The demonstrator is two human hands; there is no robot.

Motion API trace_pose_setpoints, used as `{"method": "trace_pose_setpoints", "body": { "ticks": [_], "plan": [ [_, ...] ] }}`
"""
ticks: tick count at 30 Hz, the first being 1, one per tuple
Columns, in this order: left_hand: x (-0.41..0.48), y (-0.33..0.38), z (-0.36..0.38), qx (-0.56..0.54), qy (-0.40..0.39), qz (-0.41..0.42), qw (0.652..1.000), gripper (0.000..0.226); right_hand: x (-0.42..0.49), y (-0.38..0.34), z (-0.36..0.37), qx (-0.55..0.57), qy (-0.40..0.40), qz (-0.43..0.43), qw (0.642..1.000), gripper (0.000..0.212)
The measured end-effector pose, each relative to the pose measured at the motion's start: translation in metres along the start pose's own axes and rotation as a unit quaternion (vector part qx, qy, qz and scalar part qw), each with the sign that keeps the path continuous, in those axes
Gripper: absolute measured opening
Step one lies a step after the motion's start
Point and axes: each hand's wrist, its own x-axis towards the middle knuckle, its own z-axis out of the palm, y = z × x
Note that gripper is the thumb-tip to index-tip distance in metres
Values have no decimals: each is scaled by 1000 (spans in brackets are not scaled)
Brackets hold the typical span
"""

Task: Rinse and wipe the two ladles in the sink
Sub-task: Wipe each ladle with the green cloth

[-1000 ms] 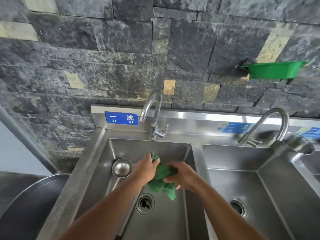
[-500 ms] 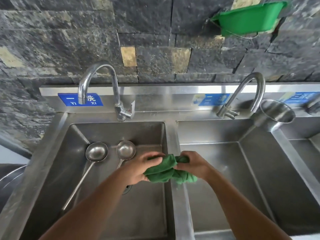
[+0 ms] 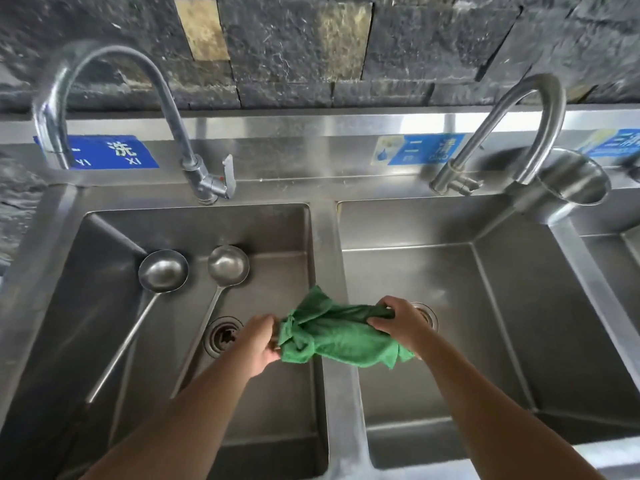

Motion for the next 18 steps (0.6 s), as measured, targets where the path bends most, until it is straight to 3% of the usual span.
{"method": "trace_pose_setpoints", "body": {
  "ticks": [4,7,10,15,18],
  "plan": [
    [2,-10,2,-40,-65,-74,994,44,16,12,13,-8,32,21,999,17],
    [9,-19,8,23,-59,-15,998,36,20,21,23,-43,29,48,998,12],
    [18,-26,20,47,-4,11,999,38,21,29,31,-54,48,78,994,11],
    [15,-29,35,202,99,33,974,40,22,26,48,61,59,105,991,13],
    [14,-26,41,258,108,135,951,34,17,27,63,177,44,129,975,22]
  ]
}}
